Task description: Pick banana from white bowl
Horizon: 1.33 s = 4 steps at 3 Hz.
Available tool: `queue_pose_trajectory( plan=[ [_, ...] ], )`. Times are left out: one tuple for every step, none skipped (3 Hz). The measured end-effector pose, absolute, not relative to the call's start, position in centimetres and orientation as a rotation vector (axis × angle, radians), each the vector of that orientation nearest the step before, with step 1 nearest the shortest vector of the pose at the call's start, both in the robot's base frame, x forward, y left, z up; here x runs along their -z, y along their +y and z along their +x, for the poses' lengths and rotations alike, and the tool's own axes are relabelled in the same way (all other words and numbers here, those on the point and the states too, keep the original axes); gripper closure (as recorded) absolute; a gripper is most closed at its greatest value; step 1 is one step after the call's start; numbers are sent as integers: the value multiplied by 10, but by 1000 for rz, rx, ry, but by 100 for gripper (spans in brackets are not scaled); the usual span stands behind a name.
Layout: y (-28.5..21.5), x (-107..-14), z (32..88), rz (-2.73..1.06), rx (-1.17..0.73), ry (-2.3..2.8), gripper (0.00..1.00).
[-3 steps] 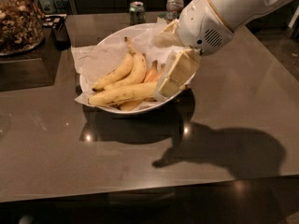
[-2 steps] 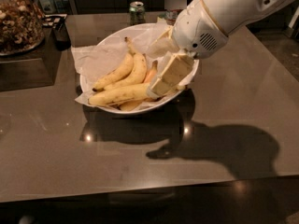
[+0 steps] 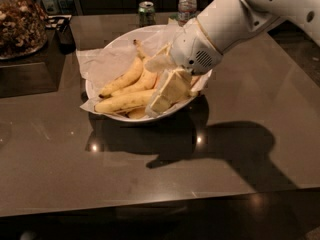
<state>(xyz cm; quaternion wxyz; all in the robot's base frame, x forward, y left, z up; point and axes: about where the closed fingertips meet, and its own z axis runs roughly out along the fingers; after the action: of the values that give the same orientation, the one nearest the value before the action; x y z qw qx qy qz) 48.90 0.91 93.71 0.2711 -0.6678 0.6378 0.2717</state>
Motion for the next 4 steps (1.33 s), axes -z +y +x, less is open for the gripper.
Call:
queue_pose_trajectory(
  plan=[
    [19, -929, 492, -1802, -760, 1708, 25],
    [22, -924, 493, -1806, -771, 1710, 25],
    [21, -916, 491, -1810, -777, 1730, 44],
    [20, -913, 489, -1811, -776, 1740, 65]
  ],
)
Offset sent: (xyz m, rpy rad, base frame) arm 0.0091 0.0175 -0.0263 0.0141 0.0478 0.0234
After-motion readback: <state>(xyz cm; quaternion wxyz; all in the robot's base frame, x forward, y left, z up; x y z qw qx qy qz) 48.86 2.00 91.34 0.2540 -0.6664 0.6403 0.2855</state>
